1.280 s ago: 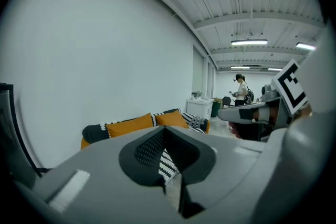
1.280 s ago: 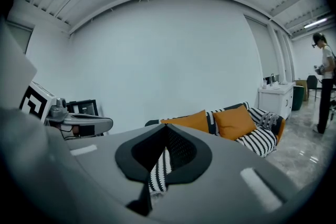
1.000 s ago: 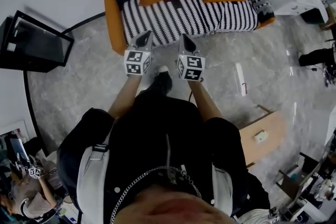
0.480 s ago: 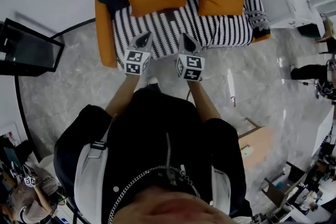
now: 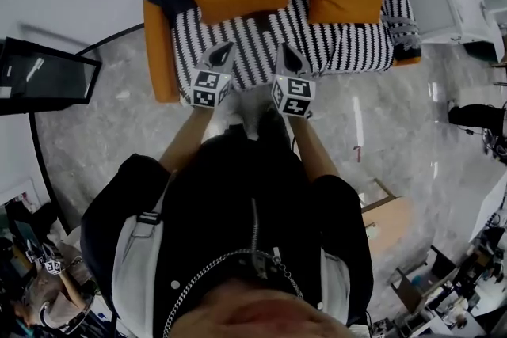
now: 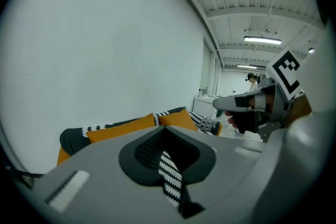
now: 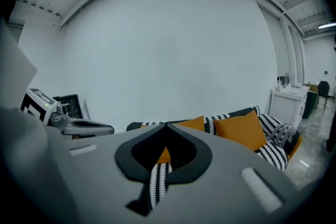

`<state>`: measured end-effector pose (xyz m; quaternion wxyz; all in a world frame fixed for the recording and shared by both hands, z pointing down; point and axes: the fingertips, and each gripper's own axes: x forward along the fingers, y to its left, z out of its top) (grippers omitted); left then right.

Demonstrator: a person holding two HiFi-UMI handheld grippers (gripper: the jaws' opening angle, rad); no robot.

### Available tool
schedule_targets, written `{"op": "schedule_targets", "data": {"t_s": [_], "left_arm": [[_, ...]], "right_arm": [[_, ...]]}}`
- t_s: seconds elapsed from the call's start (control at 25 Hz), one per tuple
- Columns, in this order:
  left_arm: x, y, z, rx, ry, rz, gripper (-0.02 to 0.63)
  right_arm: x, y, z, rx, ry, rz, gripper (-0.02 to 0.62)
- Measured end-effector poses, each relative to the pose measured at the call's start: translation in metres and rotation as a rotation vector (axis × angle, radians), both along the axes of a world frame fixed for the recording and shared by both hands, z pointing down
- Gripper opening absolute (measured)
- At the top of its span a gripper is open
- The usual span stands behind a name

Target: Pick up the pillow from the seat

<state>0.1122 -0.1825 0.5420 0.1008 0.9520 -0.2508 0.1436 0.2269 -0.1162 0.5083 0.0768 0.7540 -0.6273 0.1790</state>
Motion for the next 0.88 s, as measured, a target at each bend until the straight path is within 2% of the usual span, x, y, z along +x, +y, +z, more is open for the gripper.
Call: {"op": "schedule_targets", "data": {"t_s": [0.24,0.44,0.68,0.88], "left_arm": [[0.013,-0.045,0.016,-0.007,-0.027,-0.096,0.009],[0.025,-0.083,0.028,-0.014,-0.054,-0.210,0.009],[0.036,-0.124,0.033,-0.029,-0.088,-0.388,0.009],[0.045,-0.141,0.042,-0.044,-0.131,-0.468,0.009]], "right_arm": [[0.025,-0.055,0.022,-0.002,-0.061,-0.062,0.002],[0.044,-0.114,0.030,-0.008,-0.048,-0.202,0.002],[0.078,-0.177,0.036,-0.025,-0.077,-0.346,0.002],[0.107,-0.208,0.056,-0.069,-0.096,-0.414,0.002]]}}
